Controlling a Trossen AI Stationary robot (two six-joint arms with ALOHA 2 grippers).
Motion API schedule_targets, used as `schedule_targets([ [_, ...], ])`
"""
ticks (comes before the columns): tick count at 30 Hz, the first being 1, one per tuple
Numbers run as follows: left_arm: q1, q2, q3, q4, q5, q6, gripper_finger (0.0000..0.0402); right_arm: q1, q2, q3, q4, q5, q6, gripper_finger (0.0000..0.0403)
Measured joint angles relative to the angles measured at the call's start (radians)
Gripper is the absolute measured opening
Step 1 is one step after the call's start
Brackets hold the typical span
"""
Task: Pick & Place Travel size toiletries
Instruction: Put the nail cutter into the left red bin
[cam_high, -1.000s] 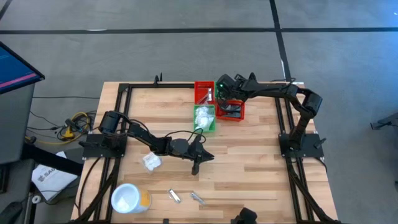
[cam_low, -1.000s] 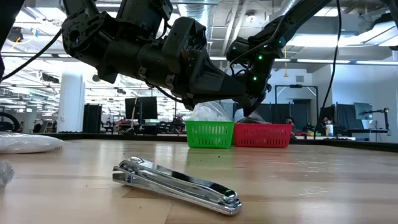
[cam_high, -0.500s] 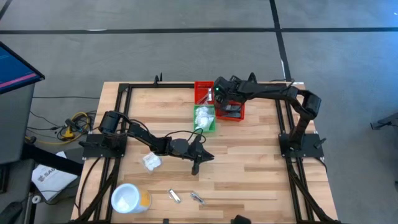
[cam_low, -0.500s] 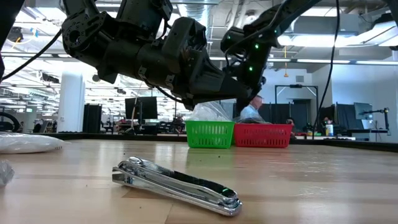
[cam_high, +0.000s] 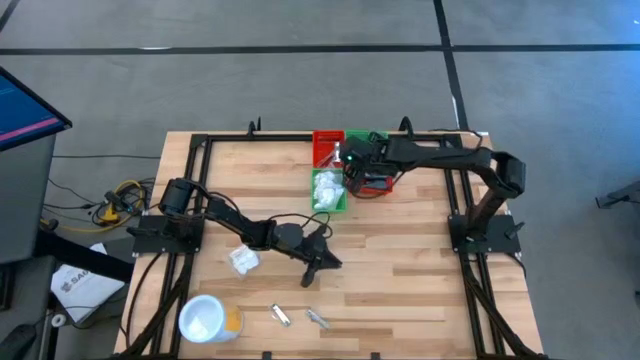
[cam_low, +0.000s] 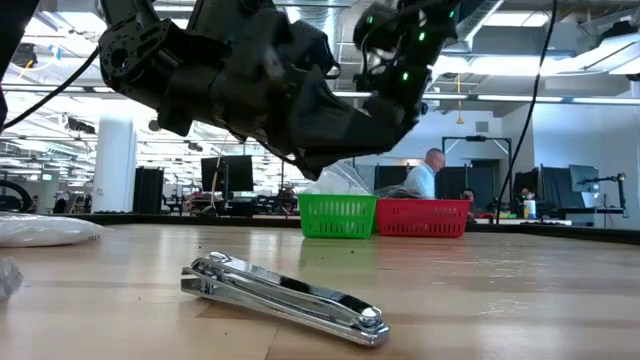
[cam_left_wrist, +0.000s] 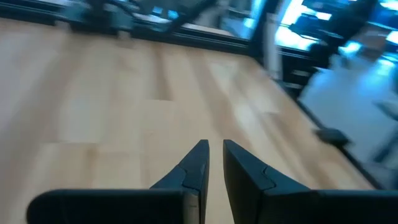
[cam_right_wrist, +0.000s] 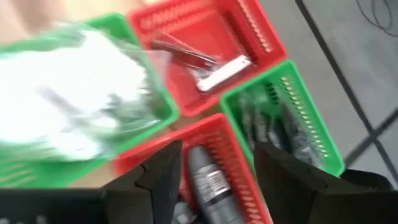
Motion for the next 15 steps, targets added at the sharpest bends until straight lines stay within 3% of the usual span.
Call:
schedule_targets([
  [4, -0.021, 0.0, 0.0, -0.042, 0.083, 0.0, 0.004, 0.065, -0.054, 0.0, -0.028, -0.007, 0.036, 0.0178],
  [15, -0.139, -0.017, 0.001, -0.12, 0.079, 0.096, 0.004, 0.275, -0.107, 0.0, -0.125, -0.007, 0.189, 0.0168],
])
